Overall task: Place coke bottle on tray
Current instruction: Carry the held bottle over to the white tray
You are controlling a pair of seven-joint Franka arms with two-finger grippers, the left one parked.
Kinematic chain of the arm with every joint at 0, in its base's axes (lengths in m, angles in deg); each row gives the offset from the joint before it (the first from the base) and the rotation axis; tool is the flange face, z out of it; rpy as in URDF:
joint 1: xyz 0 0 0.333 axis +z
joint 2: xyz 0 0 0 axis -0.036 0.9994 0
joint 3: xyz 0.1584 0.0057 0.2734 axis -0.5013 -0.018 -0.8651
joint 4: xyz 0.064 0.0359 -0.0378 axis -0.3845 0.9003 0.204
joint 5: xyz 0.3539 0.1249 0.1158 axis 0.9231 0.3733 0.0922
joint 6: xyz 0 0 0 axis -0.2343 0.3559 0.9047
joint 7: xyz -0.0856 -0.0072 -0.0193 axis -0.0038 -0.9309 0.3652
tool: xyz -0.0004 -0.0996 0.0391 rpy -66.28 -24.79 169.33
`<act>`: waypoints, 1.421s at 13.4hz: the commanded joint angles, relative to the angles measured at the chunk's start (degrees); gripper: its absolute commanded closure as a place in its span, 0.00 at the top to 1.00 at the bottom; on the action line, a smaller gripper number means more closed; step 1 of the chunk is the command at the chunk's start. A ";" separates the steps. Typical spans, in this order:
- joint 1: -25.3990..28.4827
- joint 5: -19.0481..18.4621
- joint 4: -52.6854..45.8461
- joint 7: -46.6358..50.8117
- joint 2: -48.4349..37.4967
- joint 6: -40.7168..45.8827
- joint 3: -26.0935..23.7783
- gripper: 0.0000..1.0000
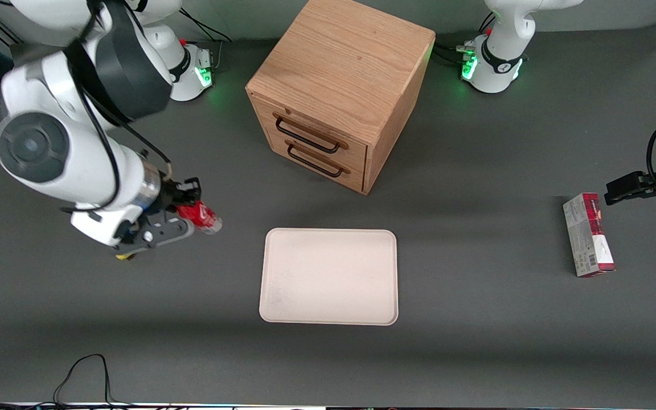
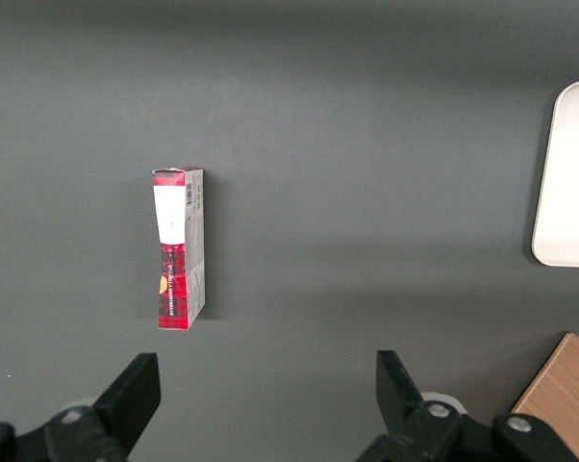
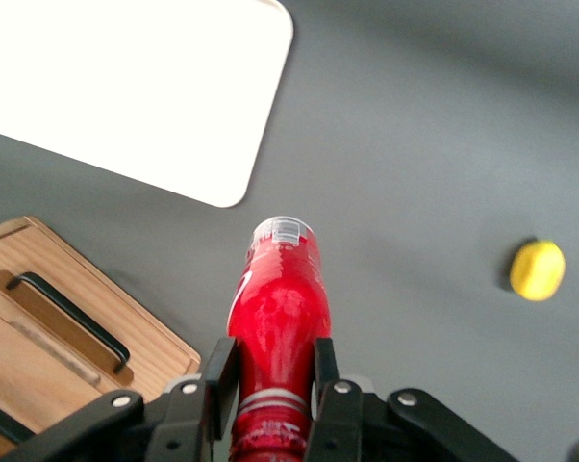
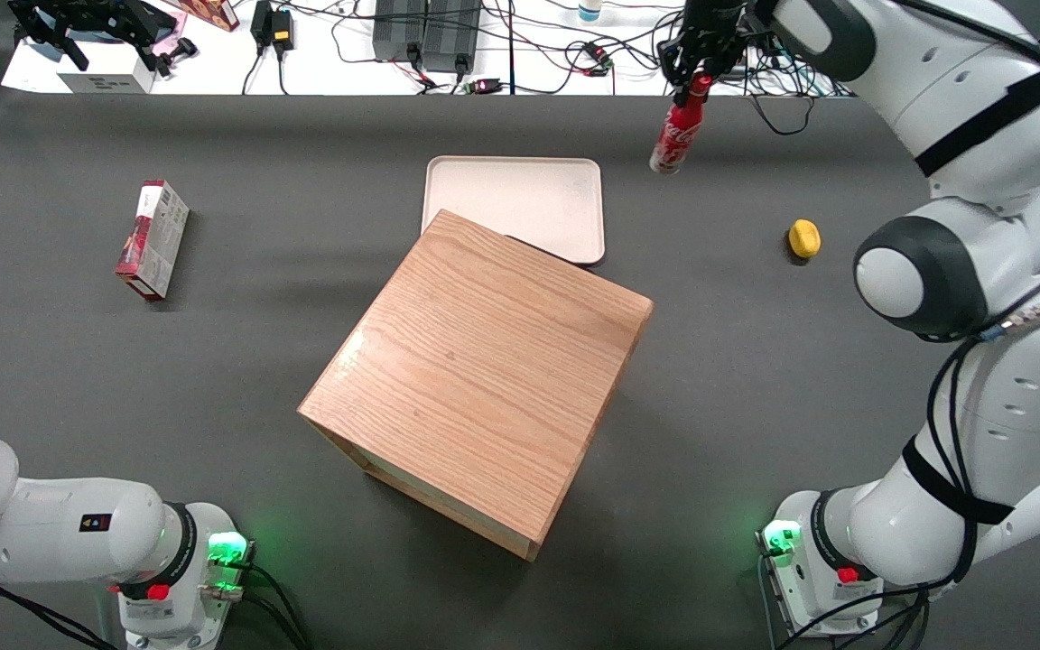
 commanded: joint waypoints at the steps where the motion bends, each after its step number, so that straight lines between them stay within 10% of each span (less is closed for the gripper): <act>1: -0.77 0.93 -4.92 0.36 4.81 -4.06 -3.54 0.22; 8: -0.16 -6.88 -4.84 -0.16 14.92 -21.38 -6.27 0.24; 19: -0.16 -8.30 -1.77 0.37 20.56 -35.02 -5.93 0.34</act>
